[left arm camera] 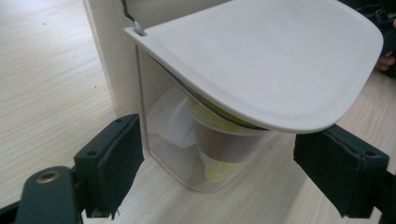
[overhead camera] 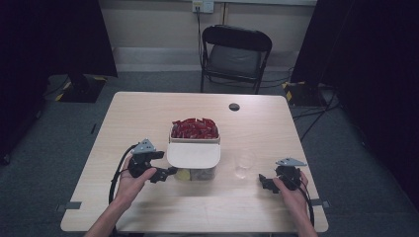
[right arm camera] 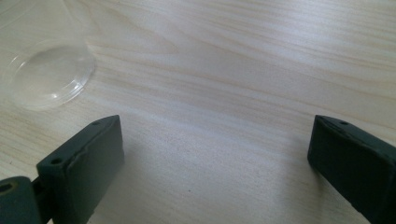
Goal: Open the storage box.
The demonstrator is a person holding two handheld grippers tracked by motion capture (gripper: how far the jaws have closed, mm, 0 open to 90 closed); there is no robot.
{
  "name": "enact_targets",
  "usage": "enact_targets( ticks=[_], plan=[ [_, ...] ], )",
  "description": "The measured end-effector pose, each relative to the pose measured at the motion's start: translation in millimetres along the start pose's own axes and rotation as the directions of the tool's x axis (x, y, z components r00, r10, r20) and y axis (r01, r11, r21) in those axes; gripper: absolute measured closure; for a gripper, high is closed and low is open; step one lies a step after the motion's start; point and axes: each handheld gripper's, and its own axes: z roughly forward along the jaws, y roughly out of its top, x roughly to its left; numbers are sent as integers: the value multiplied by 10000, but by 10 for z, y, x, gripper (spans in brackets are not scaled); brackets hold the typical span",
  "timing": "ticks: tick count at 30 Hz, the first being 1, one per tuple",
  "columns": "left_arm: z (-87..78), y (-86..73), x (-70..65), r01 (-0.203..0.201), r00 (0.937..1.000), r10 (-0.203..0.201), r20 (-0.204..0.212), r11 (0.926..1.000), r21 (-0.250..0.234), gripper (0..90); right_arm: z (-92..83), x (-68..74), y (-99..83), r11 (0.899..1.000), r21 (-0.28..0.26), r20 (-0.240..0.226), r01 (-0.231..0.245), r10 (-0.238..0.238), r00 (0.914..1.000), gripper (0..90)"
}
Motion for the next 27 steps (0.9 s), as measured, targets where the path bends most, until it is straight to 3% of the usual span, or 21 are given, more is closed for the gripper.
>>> enact_targets(
  ticks=[27],
  plan=[
    [-74,110,39,8,10000,-6,59,9996,-292,156,1,0,0,10000,-4,-3,-2,2,10000,31]
  ],
)
